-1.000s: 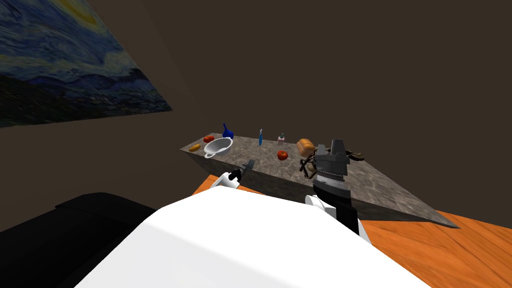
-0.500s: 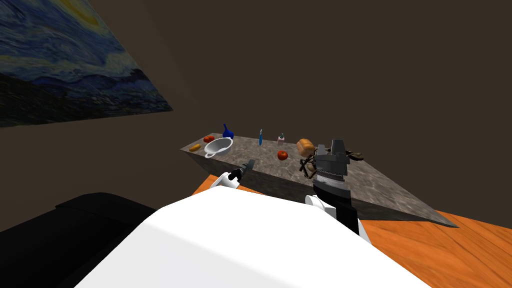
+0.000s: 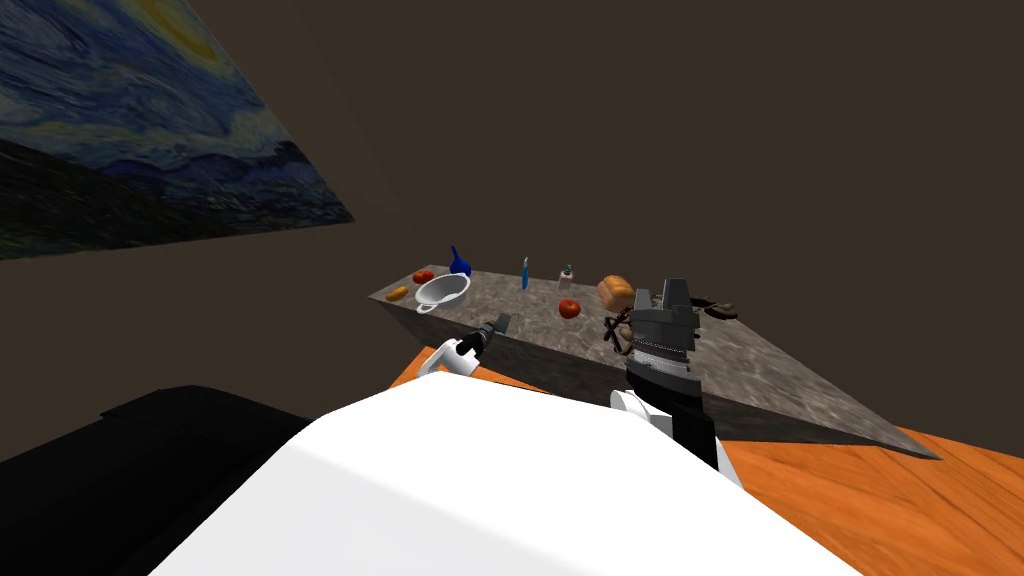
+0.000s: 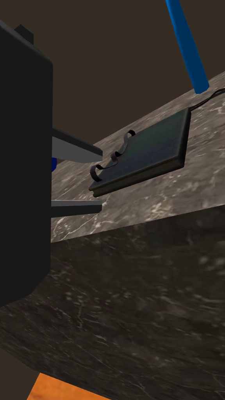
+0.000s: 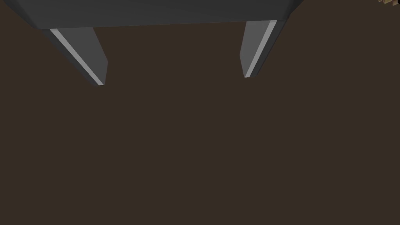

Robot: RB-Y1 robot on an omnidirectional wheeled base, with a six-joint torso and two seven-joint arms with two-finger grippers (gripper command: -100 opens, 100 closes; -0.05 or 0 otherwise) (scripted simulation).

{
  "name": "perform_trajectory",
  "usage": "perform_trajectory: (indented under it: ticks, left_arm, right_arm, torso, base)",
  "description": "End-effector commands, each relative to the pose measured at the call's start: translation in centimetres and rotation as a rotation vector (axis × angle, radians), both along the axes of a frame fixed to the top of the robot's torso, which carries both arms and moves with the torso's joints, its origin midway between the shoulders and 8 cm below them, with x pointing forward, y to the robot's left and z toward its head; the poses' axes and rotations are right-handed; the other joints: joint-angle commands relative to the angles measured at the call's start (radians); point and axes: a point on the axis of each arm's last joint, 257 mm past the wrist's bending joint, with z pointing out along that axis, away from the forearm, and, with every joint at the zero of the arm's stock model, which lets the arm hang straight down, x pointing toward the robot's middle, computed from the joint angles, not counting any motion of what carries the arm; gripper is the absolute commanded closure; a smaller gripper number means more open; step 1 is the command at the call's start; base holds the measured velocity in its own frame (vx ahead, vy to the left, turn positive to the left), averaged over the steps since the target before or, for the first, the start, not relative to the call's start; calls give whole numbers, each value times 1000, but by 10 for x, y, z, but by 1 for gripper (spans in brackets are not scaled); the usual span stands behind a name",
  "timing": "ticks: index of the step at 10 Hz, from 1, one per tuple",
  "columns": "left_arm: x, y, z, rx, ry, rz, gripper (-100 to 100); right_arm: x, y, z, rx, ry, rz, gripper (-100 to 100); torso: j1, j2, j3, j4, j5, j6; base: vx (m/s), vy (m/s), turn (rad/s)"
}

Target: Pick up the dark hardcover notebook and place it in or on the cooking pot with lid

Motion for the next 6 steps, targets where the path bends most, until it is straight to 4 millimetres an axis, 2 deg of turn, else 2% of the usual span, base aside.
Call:
perform_trajectory:
  ticks: [1,2,3,5,6]
  left_arm:
    - [8,4,17,9,-25,-4,100]
    - [13,4,27,14,-41,-8,100]
    - [22,5,48,24,-75,-15,100]
    - [31,5,70,35,-107,-23,100]
    - [38,5,91,46,-139,-30,100]
  right_arm:
    - [0,0,0,0,0,0,0]
    - [0,0,0,0,0,0,0]
    - [0,0,0,0,0,0,0]
    - [0,0,0,0,0,0,0]
    - [0,0,0,0,0,0,0]
  torso:
    - [0,0,0,0,0,0]
    - [3,1,1,1,0,0]
    - [2,2,1,1,1,0]
    - [3,3,2,1,1,0]
    - [2,3,2,1,1,0]
  base:
    - [-99,145,65]
    - [-88,126,74]
    - [-111,134,128]
    - [-93,145,83]
    - [-81,172,139]
